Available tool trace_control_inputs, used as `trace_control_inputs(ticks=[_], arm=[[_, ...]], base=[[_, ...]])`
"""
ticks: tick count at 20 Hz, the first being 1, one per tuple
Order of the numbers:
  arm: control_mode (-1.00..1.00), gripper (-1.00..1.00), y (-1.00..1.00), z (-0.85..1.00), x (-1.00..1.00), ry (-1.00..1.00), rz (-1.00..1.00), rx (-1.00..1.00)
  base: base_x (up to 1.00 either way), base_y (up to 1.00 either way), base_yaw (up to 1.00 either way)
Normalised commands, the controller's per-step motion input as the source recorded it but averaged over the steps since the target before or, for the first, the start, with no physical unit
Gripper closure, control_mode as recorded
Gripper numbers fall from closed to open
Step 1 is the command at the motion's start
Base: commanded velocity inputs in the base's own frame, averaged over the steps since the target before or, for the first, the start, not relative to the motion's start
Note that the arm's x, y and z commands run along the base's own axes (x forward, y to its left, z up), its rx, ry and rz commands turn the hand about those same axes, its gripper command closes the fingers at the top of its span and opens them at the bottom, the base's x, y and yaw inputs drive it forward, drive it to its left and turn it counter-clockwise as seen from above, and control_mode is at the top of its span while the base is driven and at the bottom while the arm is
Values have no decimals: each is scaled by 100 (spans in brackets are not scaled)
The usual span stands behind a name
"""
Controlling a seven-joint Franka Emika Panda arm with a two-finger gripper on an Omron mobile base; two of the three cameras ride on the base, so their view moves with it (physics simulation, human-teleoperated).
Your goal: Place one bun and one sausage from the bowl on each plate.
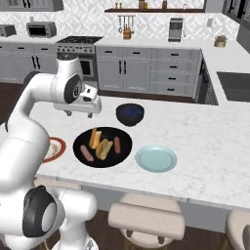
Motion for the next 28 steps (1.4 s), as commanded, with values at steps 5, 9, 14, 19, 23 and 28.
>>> trace_control_inputs(ticks=[5,9,14,19,23,28], arm=[[-100,-100,-33,-57,88,16,-3,9],[-100,-100,-36,-96,71,13,-13,9],[-100,-100,2,-96,71,5,0,1],[-100,-100,8,-79,1,12,0,0],[-100,-100,23,-37,-38,2,0,0],[-100,-100,2,-49,25,0,0,-2]], base=[[0,0,0],[0,0,0],[0,0,0],[0,0,0],[0,0,0],[0,0,0]])
